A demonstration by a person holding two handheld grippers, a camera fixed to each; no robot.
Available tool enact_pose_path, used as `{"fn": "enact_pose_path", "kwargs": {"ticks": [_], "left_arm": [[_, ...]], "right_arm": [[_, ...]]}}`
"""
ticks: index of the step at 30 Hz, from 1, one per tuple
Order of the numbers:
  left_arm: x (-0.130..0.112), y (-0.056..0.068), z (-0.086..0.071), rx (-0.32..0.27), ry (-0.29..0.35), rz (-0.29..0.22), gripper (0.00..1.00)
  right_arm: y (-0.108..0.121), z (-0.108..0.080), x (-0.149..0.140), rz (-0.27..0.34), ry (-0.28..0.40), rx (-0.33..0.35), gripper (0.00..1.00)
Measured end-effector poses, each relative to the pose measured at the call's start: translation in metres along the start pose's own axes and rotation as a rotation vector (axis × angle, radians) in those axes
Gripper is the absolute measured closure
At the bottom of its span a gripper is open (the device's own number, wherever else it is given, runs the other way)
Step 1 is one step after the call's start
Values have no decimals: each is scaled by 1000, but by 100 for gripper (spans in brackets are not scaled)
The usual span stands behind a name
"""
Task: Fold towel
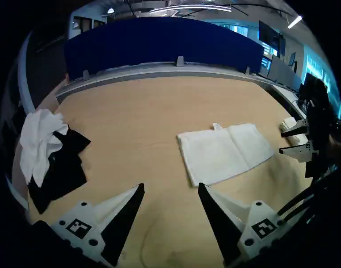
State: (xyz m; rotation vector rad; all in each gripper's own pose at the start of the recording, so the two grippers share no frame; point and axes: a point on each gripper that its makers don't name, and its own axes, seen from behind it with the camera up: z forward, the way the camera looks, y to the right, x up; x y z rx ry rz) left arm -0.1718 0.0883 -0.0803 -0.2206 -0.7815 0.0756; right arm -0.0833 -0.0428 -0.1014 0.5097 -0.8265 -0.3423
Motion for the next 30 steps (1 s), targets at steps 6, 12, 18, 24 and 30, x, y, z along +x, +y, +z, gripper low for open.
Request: {"fn": "enact_pose_path", "kwargs": {"ticks": [6, 12, 18, 24, 30], "left_arm": [[-11, -12, -19, 34, 1, -26, 11], [-20, -20, -35, 59, 3, -50, 11], [-27, -27, -46, 80, 0, -61, 11], [-28, -32, -52, 88, 0, -72, 11], [-29, -35, -55, 91, -1, -78, 11]], "right_arm": [[-7, 10, -5, -64, -42, 41, 13], [-10, 23, -9, -65, -69, 72, 25], [-15, 31, -12, -66, -96, 109, 40], [-18, 33, -20, -89, -131, 133, 55], [-20, 35, -23, -107, -144, 139, 67]]}}
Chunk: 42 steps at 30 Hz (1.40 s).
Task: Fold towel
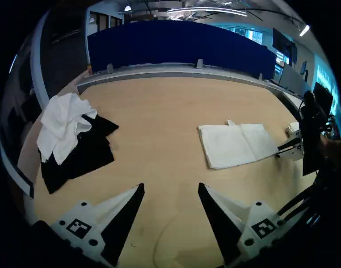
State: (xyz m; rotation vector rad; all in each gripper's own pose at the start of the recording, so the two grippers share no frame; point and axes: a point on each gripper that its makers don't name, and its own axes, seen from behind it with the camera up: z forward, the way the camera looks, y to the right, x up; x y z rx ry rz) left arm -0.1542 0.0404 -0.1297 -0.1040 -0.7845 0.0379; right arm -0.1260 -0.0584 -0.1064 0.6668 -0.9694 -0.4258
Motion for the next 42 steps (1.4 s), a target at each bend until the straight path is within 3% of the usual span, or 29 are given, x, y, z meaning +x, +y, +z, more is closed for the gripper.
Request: {"fn": "enact_pose_path", "kwargs": {"ticks": [5, 9, 18, 26, 33, 42], "left_arm": [[1, -1, 0, -1, 0, -5, 11], [0, -3, 1, 2, -1, -9, 11], [1, -7, -2, 0, 1, -19, 11], [3, -10, -6, 1, 10, -34, 11], [1, -12, -11, -1, 19, -52, 11], [-5, -11, -19, -4, 28, -81, 11]], "right_arm": [[1, 1, 2, -9, -1, -2, 86], [3, 0, 5, -16, 6, -8, 94], [13, -12, 25, -40, 44, -47, 95], [14, -28, 66, -101, 108, -76, 95], [9, -40, 111, -181, 163, -81, 95], [-4, -35, 149, -301, 179, -56, 95]]}}
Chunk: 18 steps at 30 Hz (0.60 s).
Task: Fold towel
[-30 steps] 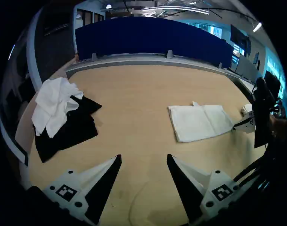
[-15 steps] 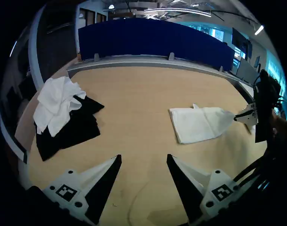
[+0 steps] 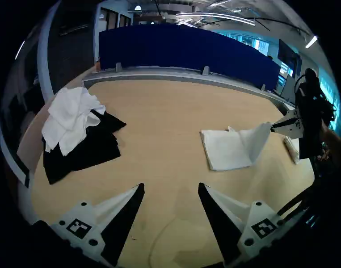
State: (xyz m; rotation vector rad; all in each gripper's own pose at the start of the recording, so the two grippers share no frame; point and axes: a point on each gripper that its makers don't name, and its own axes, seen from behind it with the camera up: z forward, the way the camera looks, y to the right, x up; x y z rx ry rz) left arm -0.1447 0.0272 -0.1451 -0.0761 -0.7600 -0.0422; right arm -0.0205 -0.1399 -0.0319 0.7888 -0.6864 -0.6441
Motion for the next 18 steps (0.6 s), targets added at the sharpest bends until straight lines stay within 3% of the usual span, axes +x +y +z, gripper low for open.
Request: {"fn": "enact_pose_path", "kwargs": {"ticks": [11, 18], "left_arm": [[-10, -4, -8, 20, 8, -24, 11], [-13, -5, -8, 27, 13, -34, 11]], "right_arm": [[-37, 32, 38, -141, 21, 67, 95], [-74, 55, 56, -189, 36, 116, 95]]}}
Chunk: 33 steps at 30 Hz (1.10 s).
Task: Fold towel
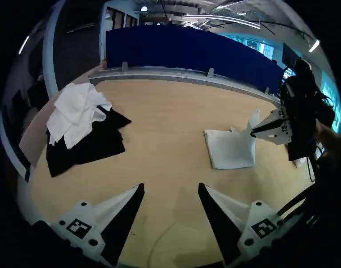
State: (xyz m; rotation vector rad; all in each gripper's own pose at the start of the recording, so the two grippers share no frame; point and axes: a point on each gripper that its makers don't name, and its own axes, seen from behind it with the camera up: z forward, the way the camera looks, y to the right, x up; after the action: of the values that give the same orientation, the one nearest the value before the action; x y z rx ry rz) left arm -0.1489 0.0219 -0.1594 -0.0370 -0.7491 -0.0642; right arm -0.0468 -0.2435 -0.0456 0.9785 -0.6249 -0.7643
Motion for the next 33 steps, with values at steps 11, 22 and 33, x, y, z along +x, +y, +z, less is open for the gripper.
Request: {"fn": "enact_pose_path", "kwargs": {"ticks": [11, 22, 33], "left_arm": [[-5, -1, 4, 5, -2, -10, 11], [-1, 7, 11, -10, 3, -9, 11], [2, 6, 13, -11, 4, -9, 11]], "right_arm": [[-52, 59, 2, 40, 1, 61, 95], [-61, 63, 1, 103, 16, 99, 88], [-56, 47, -4, 132, 32, 95, 37]]}}
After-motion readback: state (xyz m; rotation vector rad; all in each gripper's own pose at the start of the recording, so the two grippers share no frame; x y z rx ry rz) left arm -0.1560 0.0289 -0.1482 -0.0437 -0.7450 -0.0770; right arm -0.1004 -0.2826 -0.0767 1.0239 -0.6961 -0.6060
